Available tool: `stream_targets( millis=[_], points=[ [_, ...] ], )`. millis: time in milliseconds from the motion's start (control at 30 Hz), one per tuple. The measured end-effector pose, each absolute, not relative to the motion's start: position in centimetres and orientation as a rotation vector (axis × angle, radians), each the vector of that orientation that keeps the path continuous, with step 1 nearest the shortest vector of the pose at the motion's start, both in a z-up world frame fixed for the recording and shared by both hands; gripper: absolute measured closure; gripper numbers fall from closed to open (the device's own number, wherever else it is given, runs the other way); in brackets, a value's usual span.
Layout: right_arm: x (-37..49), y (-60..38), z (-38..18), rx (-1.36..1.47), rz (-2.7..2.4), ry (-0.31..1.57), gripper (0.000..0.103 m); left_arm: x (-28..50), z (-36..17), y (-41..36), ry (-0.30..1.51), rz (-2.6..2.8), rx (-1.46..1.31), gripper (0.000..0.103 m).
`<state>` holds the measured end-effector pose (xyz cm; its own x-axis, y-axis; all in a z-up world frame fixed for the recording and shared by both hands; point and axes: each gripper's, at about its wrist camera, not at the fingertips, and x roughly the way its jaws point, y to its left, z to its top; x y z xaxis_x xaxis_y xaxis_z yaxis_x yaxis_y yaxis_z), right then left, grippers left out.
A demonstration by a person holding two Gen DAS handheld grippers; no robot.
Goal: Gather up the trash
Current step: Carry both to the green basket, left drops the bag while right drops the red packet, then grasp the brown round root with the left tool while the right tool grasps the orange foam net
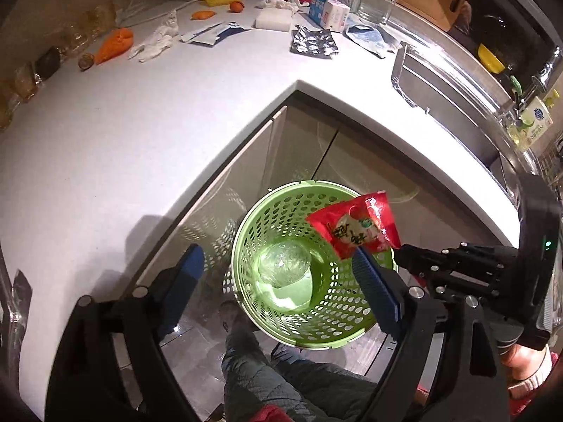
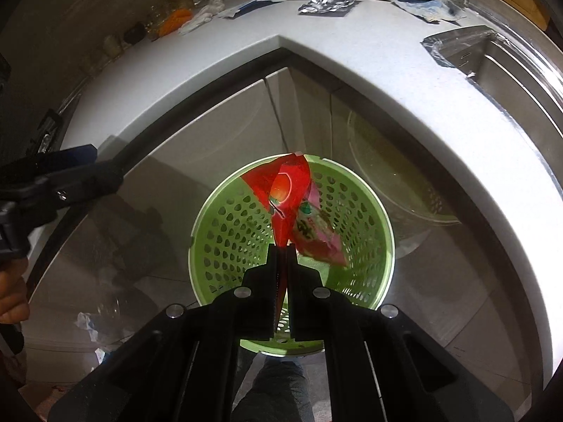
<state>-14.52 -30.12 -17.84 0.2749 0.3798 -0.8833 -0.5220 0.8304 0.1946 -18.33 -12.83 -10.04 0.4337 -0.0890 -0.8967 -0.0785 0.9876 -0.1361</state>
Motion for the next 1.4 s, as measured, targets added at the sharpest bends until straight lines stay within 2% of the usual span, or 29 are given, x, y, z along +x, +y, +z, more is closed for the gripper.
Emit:
stream_targets(
  millis=[33, 67, 100, 133, 167, 233, 367, 500, 600, 733, 933, 1167, 1400],
  points=[
    [-14.5, -29.7, -18.3, -0.159, 0.619, 1.156, 0.091, -18.3, -10.0, -12.7, 1.121, 0.003, -0.167, 0.021],
    [-14.5, -29.4, -18.7, -0.177, 0.626, 1.167, 0.084, -18.3, -9.7, -12.4, 1.117, 0.015, -0.161, 0.021],
    [-14.5, -29.2, -19.1, -0.192, 0.634, 1.180, 0.065, -18.2, -9.5, -12.3, 1.114, 0.025, -0.160, 0.021],
    [-14.6, -28.9, -19.3, -0.210, 0.634, 1.189, 0.054, -18.2, -9.3, -12.3, 1.112, 0.031, -0.161, 0.021],
    [-14.7, -28.7, -19.3, -0.227, 0.631, 1.183, 0.036, -18.1, -9.2, -12.3, 1.108, 0.037, -0.163, 0.020],
    [-14.9, -28.5, -18.7, -0.247, 0.638, 1.166, 0.026, -18.2, -8.7, -12.3, 1.096, 0.048, -0.168, 0.018],
    [-14.5, -28.5, -16.4, -0.231, 0.660, 1.128, 0.017, -18.3, -7.5, -12.0, 1.070, 0.072, -0.184, 0.016],
    [-12.9, -28.0, -13.4, -0.206, 0.645, 1.078, 0.013, -17.9, -5.9, -10.6, 1.038, 0.088, -0.205, 0.014],
    [-11.5, -27.2, -10.6, -0.190, 0.625, 1.022, 0.003, -17.2, -4.4, -8.3, 0.999, 0.111, -0.236, 0.012],
    [-9.1, -25.4, -7.1, -0.173, 0.620, 0.942, 0.003, -15.6, -2.8, -4.0, 0.945, 0.161, -0.271, 0.008],
    [-4.5, -20.9, -3.9, -0.124, 0.622, 0.880, 0.003, -11.5, -2.3, 4.6, 0.903, 0.249, -0.277, 0.008],
    [1.2, -12.9, -2.9, -0.120, 0.649, 0.865, 0.003, -5.2, -4.8, 14.3, 0.906, 0.296, -0.282, 0.008],
    [5.9, -4.6, -3.3, -0.132, 0.686, 0.884, 0.003, 0.5, -8.0, 19.2, 0.934, 0.282, -0.257, 0.008]
  ],
)
